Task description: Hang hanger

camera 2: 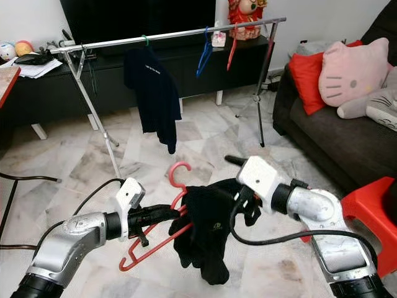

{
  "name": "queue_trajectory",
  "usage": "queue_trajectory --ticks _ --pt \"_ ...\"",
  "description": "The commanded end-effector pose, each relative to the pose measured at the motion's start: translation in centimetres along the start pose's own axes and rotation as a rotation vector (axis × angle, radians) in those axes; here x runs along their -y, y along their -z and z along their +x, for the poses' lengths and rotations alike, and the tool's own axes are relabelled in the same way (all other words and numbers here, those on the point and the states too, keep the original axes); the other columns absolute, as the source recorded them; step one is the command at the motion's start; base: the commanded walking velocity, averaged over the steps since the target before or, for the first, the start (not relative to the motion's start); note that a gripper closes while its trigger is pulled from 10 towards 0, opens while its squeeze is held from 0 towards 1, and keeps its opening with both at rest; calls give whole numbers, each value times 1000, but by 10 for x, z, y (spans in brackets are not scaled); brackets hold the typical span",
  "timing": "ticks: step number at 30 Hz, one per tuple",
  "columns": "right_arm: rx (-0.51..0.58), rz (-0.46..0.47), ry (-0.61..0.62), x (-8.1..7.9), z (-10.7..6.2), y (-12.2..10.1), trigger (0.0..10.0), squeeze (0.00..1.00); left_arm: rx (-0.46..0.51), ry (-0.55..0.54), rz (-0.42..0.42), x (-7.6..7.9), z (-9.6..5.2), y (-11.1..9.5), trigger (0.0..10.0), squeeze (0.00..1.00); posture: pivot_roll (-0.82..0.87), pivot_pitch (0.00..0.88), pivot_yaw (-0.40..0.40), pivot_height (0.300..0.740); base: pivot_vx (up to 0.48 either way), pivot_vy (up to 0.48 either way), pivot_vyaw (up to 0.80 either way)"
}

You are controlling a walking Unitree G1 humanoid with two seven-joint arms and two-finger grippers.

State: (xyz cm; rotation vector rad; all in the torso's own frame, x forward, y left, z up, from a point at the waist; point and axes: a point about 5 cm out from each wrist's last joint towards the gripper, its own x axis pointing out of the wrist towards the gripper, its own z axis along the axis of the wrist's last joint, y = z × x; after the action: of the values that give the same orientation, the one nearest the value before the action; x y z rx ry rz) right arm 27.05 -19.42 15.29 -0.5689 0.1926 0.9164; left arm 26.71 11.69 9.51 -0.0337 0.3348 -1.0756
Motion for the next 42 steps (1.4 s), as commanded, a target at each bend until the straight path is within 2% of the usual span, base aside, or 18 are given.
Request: queue_trajectory --ticks 1,5,10,12,17,20,25,26,28,32,37,42 --pt "-34 -24 -17 3 -3 5 10000 0 46 52 85 5 0 -14 10000 0 -108 0 -14 740 0 0 0" --pt "-1 4 -64 9 -2 3 10000 0 46 123 139 10 2 -17 10000 0 -105 0 -14 740 0 0 0" --pt "-11 6 -86 12 0 7 10000 0 35 180 183 13 3 -19 10000 0 -102 0 -16 740 0 0 0" --pt "4 15 -143 8 2 8 10000 0 -3 219 227 15 3 -14 10000 0 -103 0 -18 740 0 0 0" --pt "72 63 -231 7 4 2 10000 0 -46 273 265 17 7 -11 10000 0 -102 0 -32 740 0 0 0" --pt "42 61 -342 2 2 6 10000 0 -63 290 288 16 8 -12 10000 0 -101 0 -55 740 0 0 0" --pt "30 66 -423 -3 2 8 10000 0 -75 299 307 14 9 -12 10000 0 -94 0 -68 740 0 0 0" --pt "28 82 -484 -8 1 11 10000 0 -77 300 309 14 8 -12 10000 0 -87 0 -82 740 0 0 0" --pt "25 95 -515 -10 0 13 10000 0 -79 299 310 14 9 -11 10000 0 -83 0 -88 740 0 0 0" --pt "-34 67 -546 -9 0 22 10000 0 -78 288 316 13 8 -12 10000 0 -78 0 -108 740 0 0 0" --pt "-57 57 -552 -4 -1 24 10000 0 -80 291 317 14 9 -10 10000 0 -86 0 -109 740 0 0 0" --pt "-88 11 -515 1 3 27 10000 0 -76 292 320 14 10 -11 10000 0 -88 0 -106 740 0 0 0"
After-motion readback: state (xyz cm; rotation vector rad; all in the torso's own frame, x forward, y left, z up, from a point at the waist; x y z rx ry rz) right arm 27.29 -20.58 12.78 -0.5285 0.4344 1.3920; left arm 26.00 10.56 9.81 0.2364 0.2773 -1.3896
